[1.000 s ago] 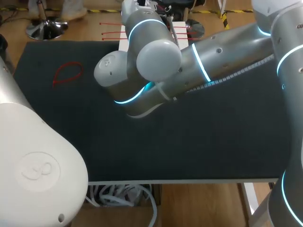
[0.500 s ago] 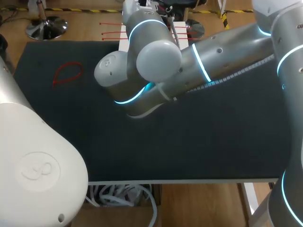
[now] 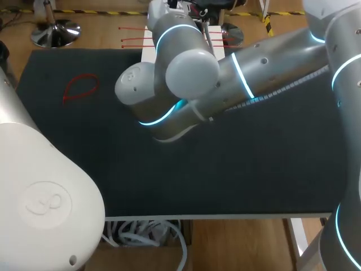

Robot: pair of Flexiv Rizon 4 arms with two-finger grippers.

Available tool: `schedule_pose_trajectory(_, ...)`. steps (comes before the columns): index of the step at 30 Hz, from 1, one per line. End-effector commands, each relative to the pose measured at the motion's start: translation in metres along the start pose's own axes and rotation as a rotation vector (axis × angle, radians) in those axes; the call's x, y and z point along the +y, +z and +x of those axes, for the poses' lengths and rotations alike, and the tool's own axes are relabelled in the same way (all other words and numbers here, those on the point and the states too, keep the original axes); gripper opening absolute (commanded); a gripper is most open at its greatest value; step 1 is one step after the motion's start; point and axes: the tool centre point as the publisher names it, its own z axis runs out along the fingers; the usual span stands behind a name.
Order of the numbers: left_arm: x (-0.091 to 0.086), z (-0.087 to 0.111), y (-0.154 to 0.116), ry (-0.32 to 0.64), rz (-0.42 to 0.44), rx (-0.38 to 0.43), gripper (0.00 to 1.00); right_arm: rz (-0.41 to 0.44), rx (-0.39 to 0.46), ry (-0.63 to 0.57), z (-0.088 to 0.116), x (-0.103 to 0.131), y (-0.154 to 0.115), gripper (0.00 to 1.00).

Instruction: Grab the tape and strap the tape.

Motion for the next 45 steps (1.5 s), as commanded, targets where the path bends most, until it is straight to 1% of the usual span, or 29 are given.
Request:
schedule_pose_trajectory(1, -0.001, 0.000, -0.001, -0.002, -0.004, 0.002, 0.00, -0.007, 0.010, -0.004, -0.003, 0.000, -0.004, 0.04)
schedule_pose_trajectory(6, -0.001, 0.000, -0.001, -0.002, -0.004, 0.002, 0.00, -0.026, 0.013, -0.009, -0.003, 0.003, -0.009, 0.05)
schedule_pose_trajectory(8, -0.001, 0.000, -0.001, -0.002, -0.004, 0.002, 0.00, -0.032, 0.014, -0.014, -0.003, 0.004, -0.012, 0.12)
schedule_pose_trajectory(10, -0.001, 0.000, -0.001, -0.002, -0.004, 0.002, 0.00, -0.035, 0.013, -0.014, -0.003, 0.004, -0.014, 0.07)
schedule_pose_trajectory(12, -0.001, 0.000, -0.001, -0.002, -0.004, 0.002, 0.00, -0.041, 0.010, -0.012, -0.004, 0.004, -0.017, 0.09)
schedule_pose_trajectory(14, -0.001, 0.000, -0.001, -0.002, -0.004, 0.002, 0.00, -0.050, 0.008, -0.009, -0.005, 0.006, -0.020, 0.06)
schedule_pose_trajectory(24, -0.001, 0.000, -0.001, -0.002, -0.004, 0.002, 0.00, -0.120, 0.017, -0.004, -0.006, 0.017, -0.038, 0.07)
schedule_pose_trajectory(26, -0.001, 0.000, -0.001, -0.002, -0.004, 0.002, 0.00, -0.140, 0.027, 0.000, -0.005, 0.019, -0.043, 0.03)
schedule_pose_trajectory(30, -0.001, 0.000, -0.001, -0.002, -0.004, 0.002, 0.00, -0.165, 0.048, 0.005, 0.000, 0.020, -0.054, 0.02)
schedule_pose_trajectory(33, -0.001, 0.000, -0.001, -0.002, -0.004, 0.002, 0.00, -0.139, 0.044, 0.017, 0.000, 0.012, -0.061, 0.02)
schedule_pose_trajectory(35, -0.001, 0.000, -0.001, -0.002, -0.004, 0.002, 0.00, -0.123, 0.033, 0.025, -0.001, 0.006, -0.064, 0.07)
schedule_pose_trajectory(38, -0.001, 0.000, -0.001, -0.002, -0.004, 0.002, 0.00, -0.106, 0.012, 0.029, -0.006, -0.003, -0.068, 0.03)
schedule_pose_trajectory(40, -0.001, 0.000, -0.001, -0.002, -0.004, 0.002, 0.00, -0.096, 0.000, 0.030, -0.009, -0.011, -0.068, 0.04)
schedule_pose_trajectory(42, -0.001, 0.000, -0.001, -0.002, -0.004, 0.002, 0.00, -0.076, -0.014, 0.028, -0.015, -0.024, -0.068, 0.02)
schedule_pose_trajectory(45, -0.001, 0.000, -0.001, -0.002, -0.004, 0.002, 0.00, -0.045, -0.037, 0.030, -0.022, -0.043, -0.067, 0.04)
